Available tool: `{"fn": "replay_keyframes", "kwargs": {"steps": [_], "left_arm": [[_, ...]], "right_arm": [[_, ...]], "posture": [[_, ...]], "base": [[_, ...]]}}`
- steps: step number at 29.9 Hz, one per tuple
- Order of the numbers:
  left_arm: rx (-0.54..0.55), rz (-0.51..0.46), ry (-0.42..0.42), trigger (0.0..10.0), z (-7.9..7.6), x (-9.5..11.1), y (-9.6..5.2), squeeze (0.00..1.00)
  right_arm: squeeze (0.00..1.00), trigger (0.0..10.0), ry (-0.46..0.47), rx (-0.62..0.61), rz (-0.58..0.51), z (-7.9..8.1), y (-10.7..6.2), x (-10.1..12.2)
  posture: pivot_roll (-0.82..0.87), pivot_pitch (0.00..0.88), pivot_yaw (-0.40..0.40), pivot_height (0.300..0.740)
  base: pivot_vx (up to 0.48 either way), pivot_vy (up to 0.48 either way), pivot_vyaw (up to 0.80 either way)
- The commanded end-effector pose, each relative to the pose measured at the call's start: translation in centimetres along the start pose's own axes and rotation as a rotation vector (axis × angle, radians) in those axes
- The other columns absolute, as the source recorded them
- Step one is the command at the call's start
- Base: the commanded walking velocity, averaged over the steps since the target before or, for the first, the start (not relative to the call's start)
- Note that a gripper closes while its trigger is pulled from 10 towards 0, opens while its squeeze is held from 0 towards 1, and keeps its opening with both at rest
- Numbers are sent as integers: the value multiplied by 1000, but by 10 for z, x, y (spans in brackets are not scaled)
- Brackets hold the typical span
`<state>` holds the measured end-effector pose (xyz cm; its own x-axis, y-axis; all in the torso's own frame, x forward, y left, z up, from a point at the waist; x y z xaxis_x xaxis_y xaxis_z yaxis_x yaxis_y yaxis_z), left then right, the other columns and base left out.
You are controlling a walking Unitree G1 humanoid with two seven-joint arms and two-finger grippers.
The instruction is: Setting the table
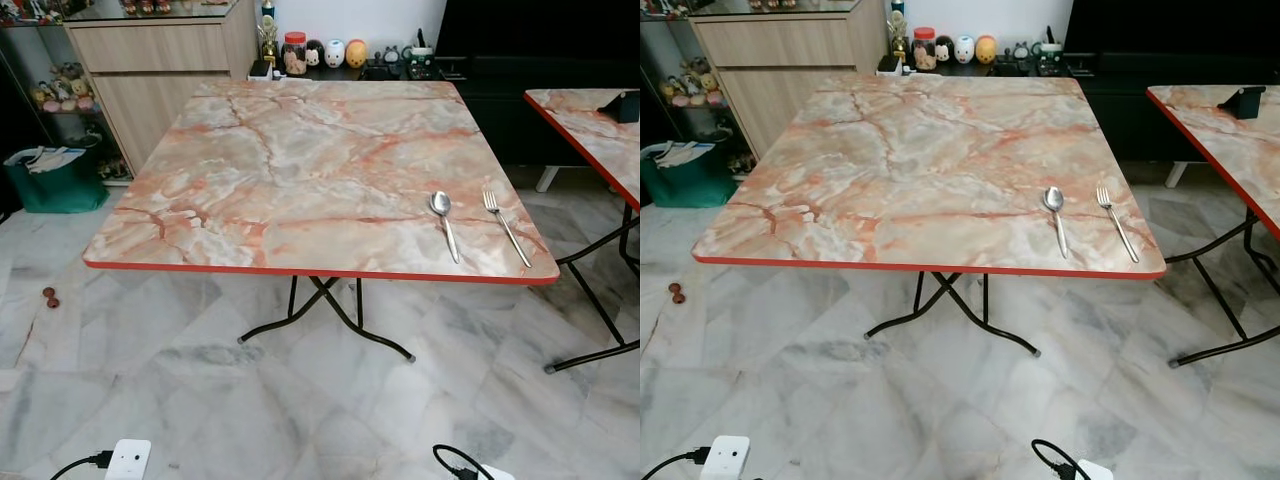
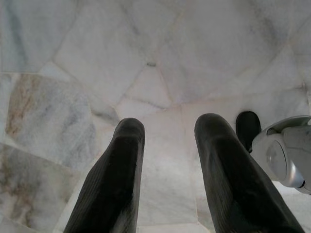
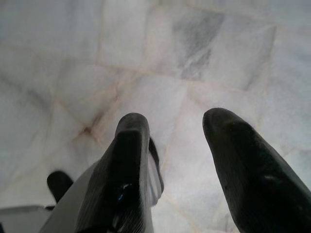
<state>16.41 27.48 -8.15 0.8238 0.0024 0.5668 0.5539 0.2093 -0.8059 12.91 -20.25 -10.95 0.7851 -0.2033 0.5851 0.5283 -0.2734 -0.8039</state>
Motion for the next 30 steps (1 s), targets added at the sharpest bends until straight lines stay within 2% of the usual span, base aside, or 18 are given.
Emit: {"fn": "replay_keyframes", "kwargs": {"steps": [1, 6, 7, 8, 9, 12, 21, 23, 26, 28, 29, 30], "left_arm": [[-3, 14, 24, 10000, -1, -5, -1, 0], [-12, 8, 24, 10000, -7, -2, 1, 0], [-12, 8, 26, 10000, -7, -2, 1, 0], [-13, 8, 27, 10000, -8, -2, 1, 0], [-14, 8, 28, 10000, -8, -2, 1, 0], [-12, 10, 31, 10000, -4, -3, 0, 0], [-2, 13, 36, 10000, 4, -4, -1, 0], [-3, 20, 43, 10000, 3, -6, -2, 0], [-4, 25, 48, 10000, 0, -8, -2, 0], [-9, 29, 41, 10000, -3, -9, -1, 0], [-9, 29, 41, 10000, -3, -9, -1, 0], [-12, 27, 32, 10000, -5, -8, -1, 0]], "right_arm": [[0, 10000, 17, -28, -22, -1, 0, 2], [0, 10000, 18, -65, -63, -3, -1, 6], [0, 10000, 17, -116, -248, -29, 4, 46], [0, 10000, 2, -190, -522, -66, -2, 105], [0, 10000, -1, -208, -592, -74, -6, 120], [0, 10000, -4, -227, -677, -79, -14, 137], [0, 10000, -35, -206, -845, -76, -33, 167], [0, 10000, -80, -137, -961, -60, -55, 191], [0, 10000, -82, -77, -1020, -45, -67, 208], [0, 10000, -97, 13, -1093, -22, -79, 227], [0, 10000, -97, 13, -1093, -22, -79, 227], [0, 10000, -100, 69, -1133, -5, -87, 241]], "posture": [[54, 0, 19, 711], [48, 0, 18, 711], [48, 0, 18, 711], [43, 0, 18, 711], [43, 0, 18, 711], [36, 0, 21, 711], [35, 0, 20, 711], [30, 0, 23, 711], [9, 0, 33, 711], [14, 0, 31, 711], [14, 0, 31, 711], [23, 0, 23, 711]], "base": [[0, 0, 0], [0, 0, 0], [0, 0, 0], [0, 0, 0], [0, 0, 0], [0, 0, 0], [0, 0, 0], [0, 0, 0], [0, 0, 0], [0, 0, 0], [0, 0, 0], [0, 0, 0]]}}
Point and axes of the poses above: a point about 5 cm out from each wrist's last joint towards the gripper, its own y axis pointing out of the wrist towards the gripper, its own x axis along the axis of the wrist's last joint, z = x × y, the point moved 1 cm from there along y, pointing out of the wrist towards the gripper, and after that the axes turned 6 degrees about -y, right-handed, at the moved point
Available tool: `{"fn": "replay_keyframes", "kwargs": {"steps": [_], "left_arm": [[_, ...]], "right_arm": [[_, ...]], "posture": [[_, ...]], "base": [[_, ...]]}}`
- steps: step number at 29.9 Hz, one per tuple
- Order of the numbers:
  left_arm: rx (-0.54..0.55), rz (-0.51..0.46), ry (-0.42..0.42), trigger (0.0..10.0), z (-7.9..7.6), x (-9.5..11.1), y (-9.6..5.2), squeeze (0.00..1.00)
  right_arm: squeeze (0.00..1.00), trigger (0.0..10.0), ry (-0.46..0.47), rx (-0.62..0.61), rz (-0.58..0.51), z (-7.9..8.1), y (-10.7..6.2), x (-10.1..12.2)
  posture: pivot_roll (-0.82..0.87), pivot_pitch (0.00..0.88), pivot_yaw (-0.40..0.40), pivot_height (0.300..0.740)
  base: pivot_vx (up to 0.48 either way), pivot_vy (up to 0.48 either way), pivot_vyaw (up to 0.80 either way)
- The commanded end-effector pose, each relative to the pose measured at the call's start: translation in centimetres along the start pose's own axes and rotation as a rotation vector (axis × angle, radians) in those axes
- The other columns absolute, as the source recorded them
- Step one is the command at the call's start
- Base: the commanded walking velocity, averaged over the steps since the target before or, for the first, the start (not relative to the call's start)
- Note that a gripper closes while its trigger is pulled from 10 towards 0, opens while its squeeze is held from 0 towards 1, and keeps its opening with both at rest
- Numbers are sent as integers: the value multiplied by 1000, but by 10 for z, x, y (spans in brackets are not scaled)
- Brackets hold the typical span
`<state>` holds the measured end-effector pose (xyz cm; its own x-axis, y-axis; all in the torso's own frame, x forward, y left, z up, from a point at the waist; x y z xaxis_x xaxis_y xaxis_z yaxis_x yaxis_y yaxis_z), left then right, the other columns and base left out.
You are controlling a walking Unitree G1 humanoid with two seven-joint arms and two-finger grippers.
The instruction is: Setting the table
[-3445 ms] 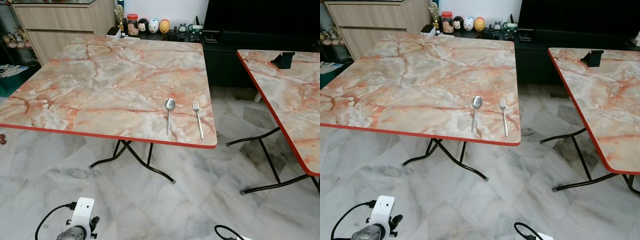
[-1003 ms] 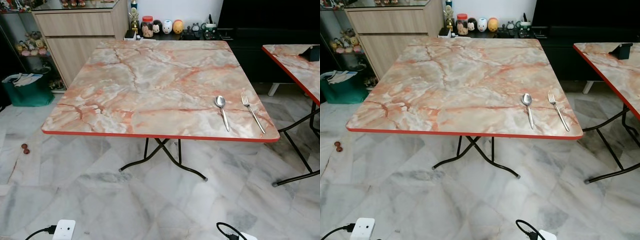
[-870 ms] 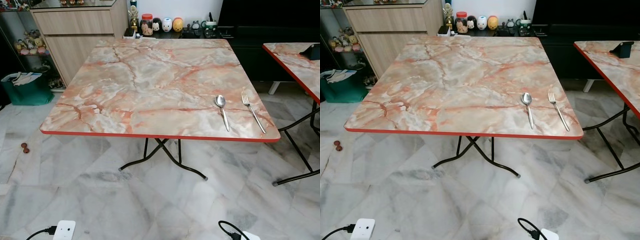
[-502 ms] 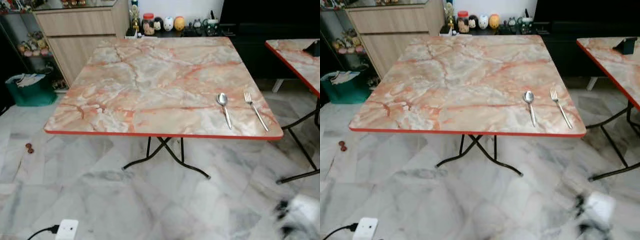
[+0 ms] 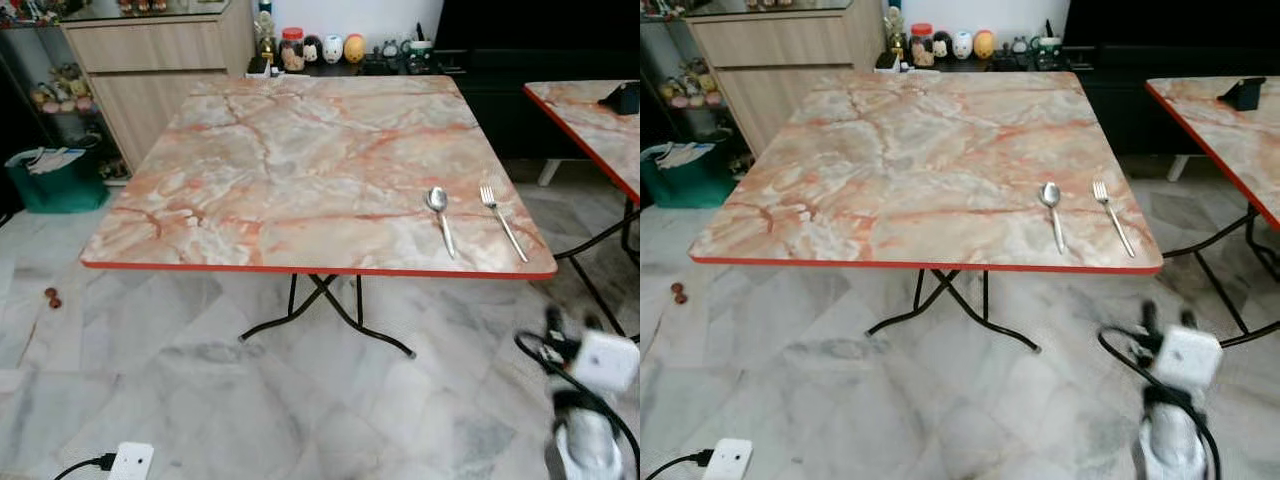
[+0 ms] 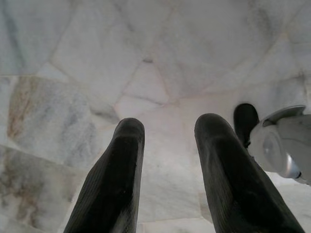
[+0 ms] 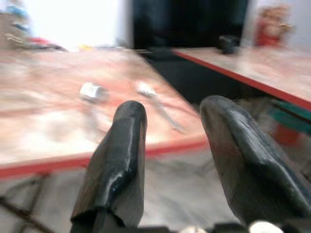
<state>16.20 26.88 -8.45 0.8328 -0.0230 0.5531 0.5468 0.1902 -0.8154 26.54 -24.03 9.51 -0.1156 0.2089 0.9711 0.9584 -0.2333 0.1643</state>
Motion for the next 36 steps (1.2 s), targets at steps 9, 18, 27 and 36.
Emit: {"fn": "replay_keyframes", "kwargs": {"steps": [9, 18, 27, 36], "left_arm": [[7, 10, -5, 10000, 5, -4, -1, 0], [18, 24, 8, 10000, 7, -7, -2, 0], [0, 17, 20, 10000, -1, -3, 0, 0], [-1, 4, 18, 10000, -2, 3, 1, 0]], "right_arm": [[0, 10000, 132, -54, -7, 26, 41, 30], [0, 10000, 139, -9, 1, 36, 45, 36], [0, 10000, 132, -33, 31, 32, 45, 35], [0, 10000, 117, -41, 52, 25, 47, 34]], "posture": [[43, 0, 16, 711], [47, 0, 9, 711], [42, 0, 10, 711], [42, 0, 13, 711]], "base": [[0, 0, 0], [250, 0, 0], [250, 0, 0], [250, 0, 0]]}}
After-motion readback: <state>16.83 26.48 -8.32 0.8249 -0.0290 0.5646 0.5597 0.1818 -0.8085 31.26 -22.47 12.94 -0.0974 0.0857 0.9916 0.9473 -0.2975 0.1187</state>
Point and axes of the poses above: a point about 5 cm out from each wrist's last joint towards the gripper, its own y axis pointing out of the wrist towards the gripper, its own x axis along the axis of the wrist's last joint, z = x × y, the point moved 1 cm from there along y, pointing out of the wrist towards the gripper, and after that the axes turned 6 degrees about -y, right-handed, at the moved point
